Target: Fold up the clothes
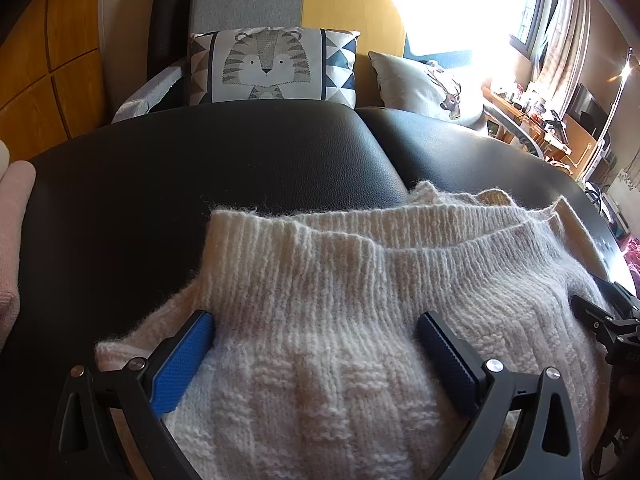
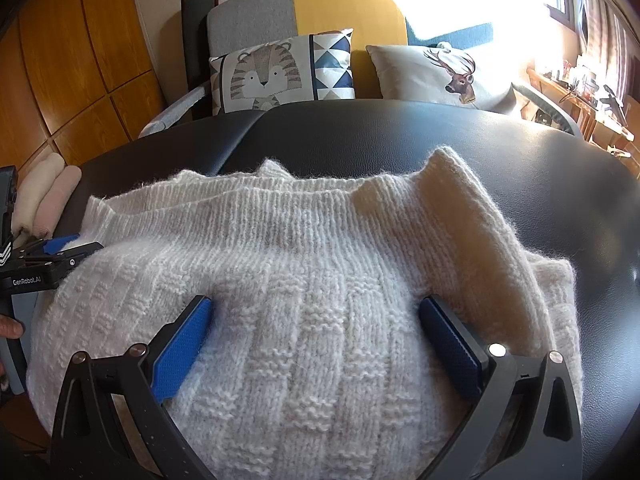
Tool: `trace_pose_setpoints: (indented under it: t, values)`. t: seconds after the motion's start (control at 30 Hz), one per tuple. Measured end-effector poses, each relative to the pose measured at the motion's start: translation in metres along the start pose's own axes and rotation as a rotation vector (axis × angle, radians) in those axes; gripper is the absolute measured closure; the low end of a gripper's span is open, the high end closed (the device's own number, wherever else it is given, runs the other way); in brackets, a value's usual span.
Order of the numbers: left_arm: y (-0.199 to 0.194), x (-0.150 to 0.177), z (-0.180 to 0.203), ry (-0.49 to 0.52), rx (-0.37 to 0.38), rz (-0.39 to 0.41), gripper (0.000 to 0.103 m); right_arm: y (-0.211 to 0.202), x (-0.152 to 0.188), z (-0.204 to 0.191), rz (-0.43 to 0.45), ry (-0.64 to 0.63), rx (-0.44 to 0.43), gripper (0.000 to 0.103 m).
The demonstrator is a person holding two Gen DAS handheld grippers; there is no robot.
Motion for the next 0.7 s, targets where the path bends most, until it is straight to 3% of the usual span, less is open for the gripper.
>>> trace_pose_setpoints:
  t: [0.7]
  values:
    - [-0.0007, -0.0032, -0.0007, 0.003, -0.006, -0.007, 0.000, -0.0023, -0.0029, 0.0020, 0.008, 0.013, -0.008, 0.000]
Point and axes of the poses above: each gripper's, at about its wrist camera, not at the fingertips, and y roughly the way its jaws point, z to its right, x to its underside, the point moved 5 cm from there along y, roughly the way its jaws point, and after that the axes turned 9 degrees about z, right-handed, at the moved point
